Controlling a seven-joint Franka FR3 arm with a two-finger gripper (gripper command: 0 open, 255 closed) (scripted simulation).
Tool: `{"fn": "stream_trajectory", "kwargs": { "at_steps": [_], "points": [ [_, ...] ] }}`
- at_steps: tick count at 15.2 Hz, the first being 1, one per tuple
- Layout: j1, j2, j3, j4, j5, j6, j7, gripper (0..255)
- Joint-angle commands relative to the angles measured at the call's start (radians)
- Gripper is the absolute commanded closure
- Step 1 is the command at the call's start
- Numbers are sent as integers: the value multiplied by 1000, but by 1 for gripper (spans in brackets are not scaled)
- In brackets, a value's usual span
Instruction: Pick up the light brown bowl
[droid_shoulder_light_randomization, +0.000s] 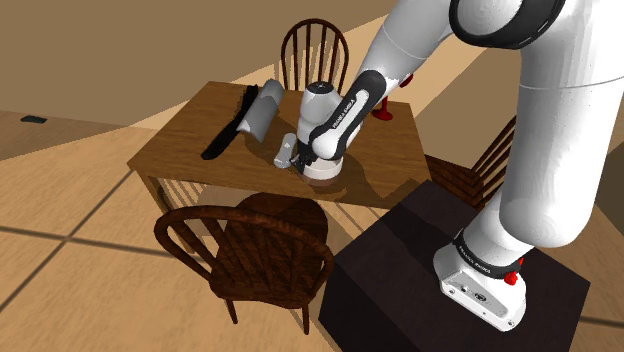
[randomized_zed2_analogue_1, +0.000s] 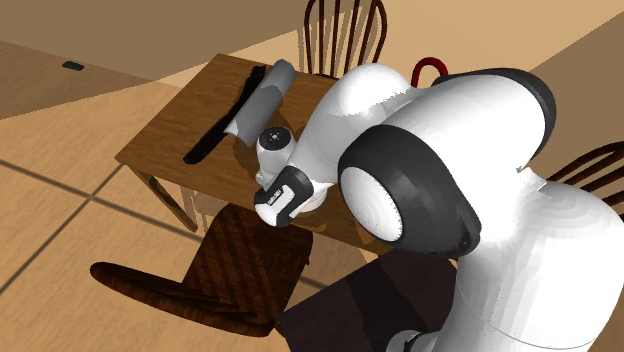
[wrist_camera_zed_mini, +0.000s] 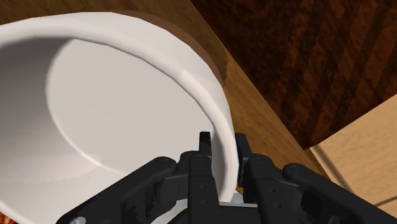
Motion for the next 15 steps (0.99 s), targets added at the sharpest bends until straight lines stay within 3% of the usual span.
{"fn": "stream_trajectory", "kwargs": {
  "at_steps": [1, 15],
  "points": [
    [0, 1, 0, 0, 0, 0, 0, 255],
    [-38, -152, 50, -19, 57, -134, -49, 255]
  ]
}}
